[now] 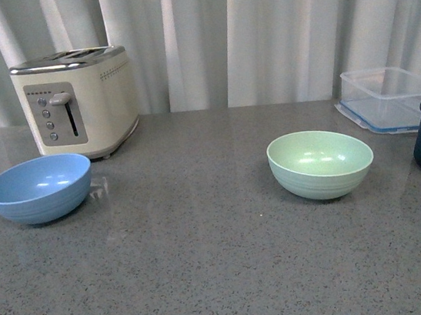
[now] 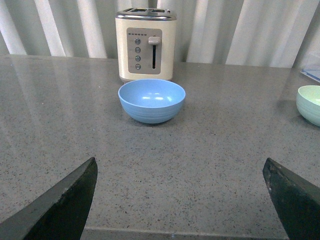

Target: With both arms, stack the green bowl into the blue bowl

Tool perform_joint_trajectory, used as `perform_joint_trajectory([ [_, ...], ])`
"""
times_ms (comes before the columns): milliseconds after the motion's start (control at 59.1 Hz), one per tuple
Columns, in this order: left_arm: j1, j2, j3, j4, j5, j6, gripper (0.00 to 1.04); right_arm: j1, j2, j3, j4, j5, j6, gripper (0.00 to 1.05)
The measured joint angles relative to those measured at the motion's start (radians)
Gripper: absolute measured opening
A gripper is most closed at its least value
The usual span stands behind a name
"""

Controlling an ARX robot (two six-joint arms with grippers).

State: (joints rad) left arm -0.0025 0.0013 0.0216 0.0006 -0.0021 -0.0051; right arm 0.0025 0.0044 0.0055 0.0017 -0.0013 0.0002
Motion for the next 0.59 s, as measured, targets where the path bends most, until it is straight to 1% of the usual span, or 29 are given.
perform_joint_trajectory([
  [220, 0.000, 0.000, 0.000, 0.000, -0.001, 0.000, 0.98, 0.000, 0.000, 0.000, 0.000, 0.000, 0.000, 0.95],
  [288, -0.018, 0.039, 0.021, -0.078, -0.104, 0.022, 0.98, 0.000, 0.000, 0.000, 0.000, 0.000, 0.000, 0.95],
  [339, -0.013, 0.093, 0.036, -0.090, -0.120, 0.028, 0.98, 0.000, 0.000, 0.000, 0.000, 0.000, 0.000, 0.95],
  [406, 0.023, 0.172, 0.073, -0.081, -0.080, 0.027, 0.98, 0.000, 0.000, 0.000, 0.000, 0.000, 0.000, 0.95],
  [542, 0.135, 0.374, 0.243, -0.028, 0.029, 0.005, 0.98, 0.000, 0.000, 0.000, 0.000, 0.000, 0.000, 0.95],
  [593, 0.157, 0.437, 0.290, -0.012, 0.044, -0.002, 0.98, 0.000, 0.000, 0.000, 0.000, 0.000, 0.000, 0.95],
])
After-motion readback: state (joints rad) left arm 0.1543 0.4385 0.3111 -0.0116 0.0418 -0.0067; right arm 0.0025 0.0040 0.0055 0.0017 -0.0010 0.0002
